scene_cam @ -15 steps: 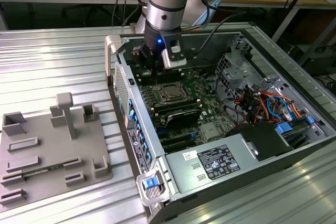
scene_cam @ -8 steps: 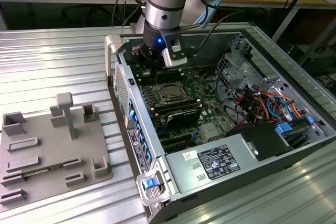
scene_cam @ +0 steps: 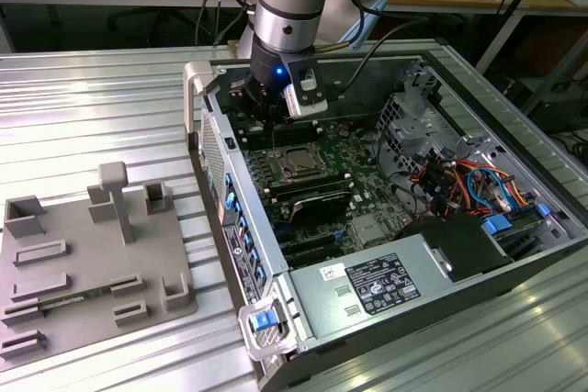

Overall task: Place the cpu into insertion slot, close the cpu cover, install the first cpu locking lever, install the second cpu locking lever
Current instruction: 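Install the first cpu locking lever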

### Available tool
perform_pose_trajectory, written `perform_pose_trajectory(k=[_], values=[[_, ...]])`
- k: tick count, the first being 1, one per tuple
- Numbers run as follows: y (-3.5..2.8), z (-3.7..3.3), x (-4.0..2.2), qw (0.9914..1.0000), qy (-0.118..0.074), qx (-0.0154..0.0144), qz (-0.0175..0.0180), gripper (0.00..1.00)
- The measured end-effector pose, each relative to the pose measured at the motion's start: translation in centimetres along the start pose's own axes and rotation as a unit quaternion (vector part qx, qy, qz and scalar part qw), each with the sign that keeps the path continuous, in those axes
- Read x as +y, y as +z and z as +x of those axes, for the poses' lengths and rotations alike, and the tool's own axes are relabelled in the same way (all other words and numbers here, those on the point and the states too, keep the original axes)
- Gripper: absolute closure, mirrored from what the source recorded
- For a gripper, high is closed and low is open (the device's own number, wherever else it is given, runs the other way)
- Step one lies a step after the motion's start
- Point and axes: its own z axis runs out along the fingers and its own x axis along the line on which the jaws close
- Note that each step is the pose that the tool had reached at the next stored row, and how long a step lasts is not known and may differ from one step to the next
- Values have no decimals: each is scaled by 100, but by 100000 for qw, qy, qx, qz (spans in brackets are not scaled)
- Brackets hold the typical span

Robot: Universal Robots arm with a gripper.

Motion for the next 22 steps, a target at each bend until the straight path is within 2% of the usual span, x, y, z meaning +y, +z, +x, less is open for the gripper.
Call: perform_pose_trajectory(k=[5, 8, 9, 11, 14, 16, 22], values=[[0, 1, 0, 100000, -108, 7, -5, 89], [0, 3, 1, 99991, -1321, 68, -28, 89], [3, 12, 22, 99962, -2749, 139, -58, 89], [12, 34, 75, 99956, -2948, 147, -65, 89], [21, 42, 99, 99951, -3111, 166, -94, 89], [35, 30, 118, 99944, -3337, 182, -100, 89], [61, -77, 175, 99938, -3519, 205, -98, 89]])
